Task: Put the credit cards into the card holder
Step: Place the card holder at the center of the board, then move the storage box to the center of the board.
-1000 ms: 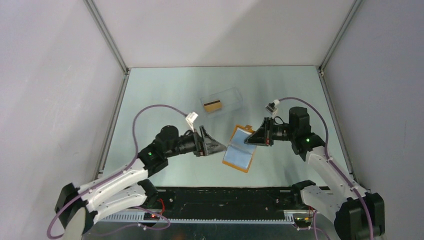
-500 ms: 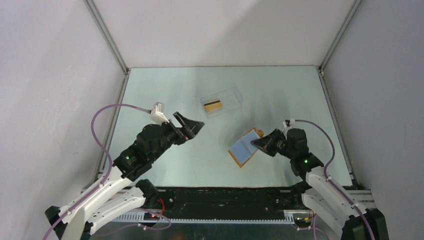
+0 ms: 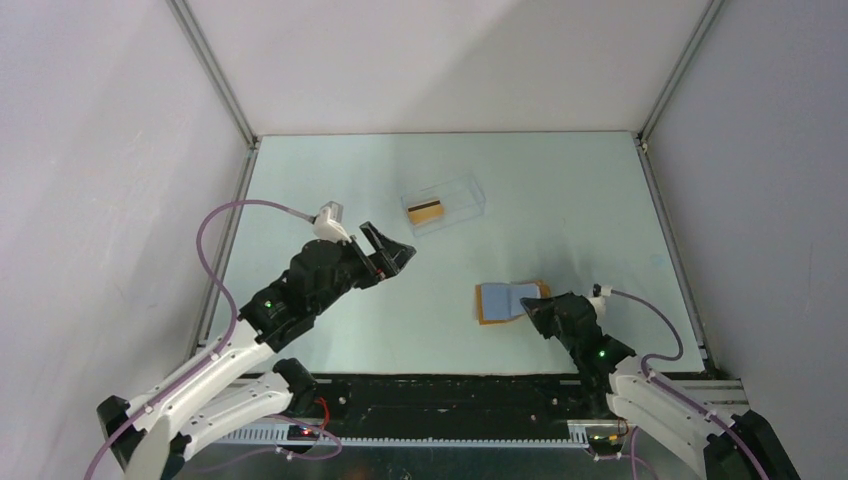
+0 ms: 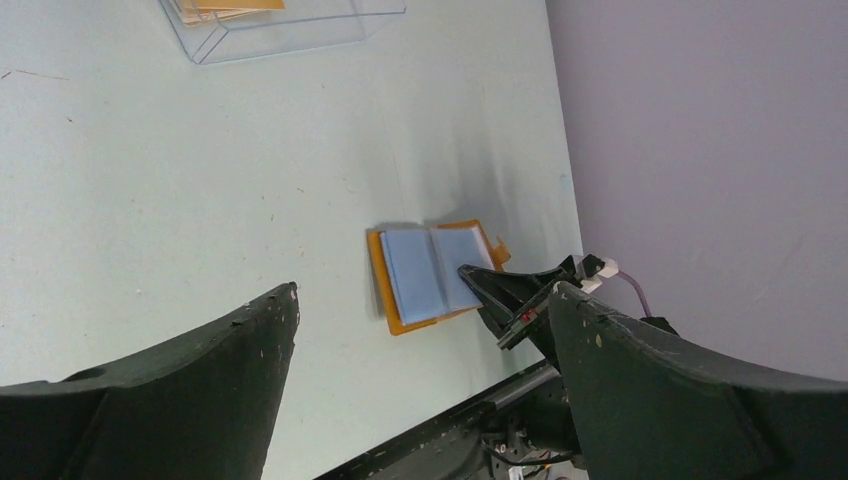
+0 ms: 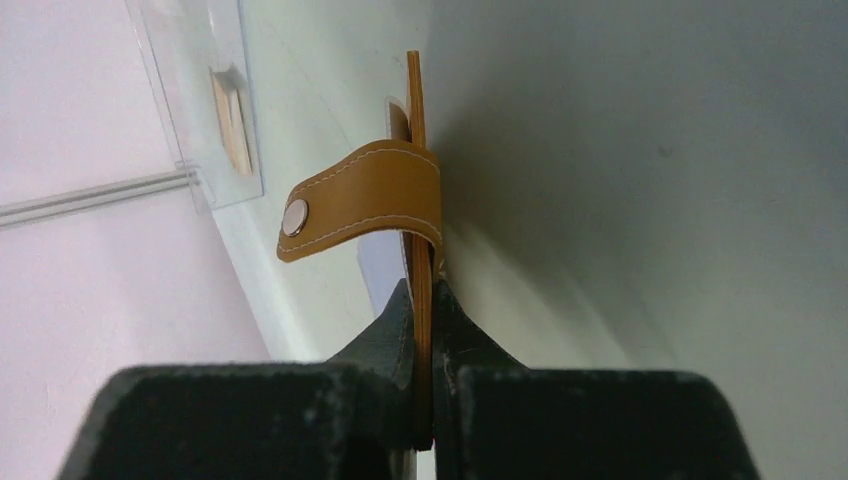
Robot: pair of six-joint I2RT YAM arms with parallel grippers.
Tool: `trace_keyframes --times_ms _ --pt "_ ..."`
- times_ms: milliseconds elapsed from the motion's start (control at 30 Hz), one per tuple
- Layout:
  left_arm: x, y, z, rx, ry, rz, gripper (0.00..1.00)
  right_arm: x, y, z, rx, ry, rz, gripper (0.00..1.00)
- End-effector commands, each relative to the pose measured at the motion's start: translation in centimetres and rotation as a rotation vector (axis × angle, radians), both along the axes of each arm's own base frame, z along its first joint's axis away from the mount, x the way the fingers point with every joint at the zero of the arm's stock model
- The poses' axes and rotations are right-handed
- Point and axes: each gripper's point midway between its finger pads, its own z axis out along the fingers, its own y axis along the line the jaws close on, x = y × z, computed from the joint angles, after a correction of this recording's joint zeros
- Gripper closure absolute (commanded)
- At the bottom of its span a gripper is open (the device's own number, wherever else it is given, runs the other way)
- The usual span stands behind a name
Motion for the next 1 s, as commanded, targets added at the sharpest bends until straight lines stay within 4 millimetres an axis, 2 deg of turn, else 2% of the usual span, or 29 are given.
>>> trace_keyframes --times_ms 0,33,100,133,167,200,233,267,300,367,400,533,633,833,967 --pt "0.1 -0.2 1.0 0.005 -0.032 -0.022 0.02 1.8 -1.1 1.8 0.053 -0.064 -0.132 1.00" --pt "0.1 -0.2 1.0 0.008 -0.033 -0.024 0.02 1.7 -1.1 2.0 0.060 -0.059 -0.139 1.00" --pt "0.1 -0.3 1.0 0.009 -0.033 -0.027 0.02 1.4 -1.6 1.7 0.046 -0.028 -0.155 0.83" --pt "0.1 -0.3 1.0 0.009 -0.032 -0.027 0.02 0.8 -2.1 0.8 0.015 0.014 -0.166 0.65" --pt "0.1 -0.3 1.0 0.009 -0.033 -0.029 0.02 0.9 -2.2 1.3 0.028 0.012 -0.179 0.56" --pt "0.1 -0.3 1.0 0.010 -0.033 -0.030 0.02 0.4 -2.7 0.6 0.001 0.042 -0.188 0.42" --pt "0.2 -0.3 1.0 0.013 -0.034 -0.031 0.02 0.5 -2.8 1.2 0.009 0.036 -0.195 0.36" --pt "0.2 -0.3 1.0 0.014 -0.035 -0.031 0.02 0.1 -3.2 0.8 -0.011 0.054 -0.203 0.25" --pt "0.2 -0.3 1.0 0.017 -0.036 -0.034 0.02 0.2 -3.2 1.2 -0.009 0.048 -0.206 0.12" --pt "0.2 -0.5 1.0 0.022 -0.036 -0.041 0.02 -0.2 -3.6 1.2 -0.023 0.068 -0.217 0.02" --pt "0.2 -0.5 0.8 0.028 -0.036 -0.046 0.02 -0.6 -4.1 0.8 -0.048 0.090 -0.223 0.01" --pt "0.2 -0.8 0.5 0.047 -0.033 -0.062 0.02 -1.2 -5.3 1.6 -0.111 0.134 -0.258 0.01" --pt "0.4 -0.8 -0.2 0.063 -0.015 -0.057 0.02 -1.8 -7.1 1.6 -0.227 0.179 -0.291 0.01" --pt "1.3 -0.8 -3.0 0.124 0.091 -0.036 0.01 -0.9 -8.8 4.2 -0.392 0.160 -0.264 0.01" --pt "2.8 -1.1 -5.1 0.187 0.177 -0.046 0.01 0.0 -9.5 6.2 -0.458 0.092 -0.226 0.01"
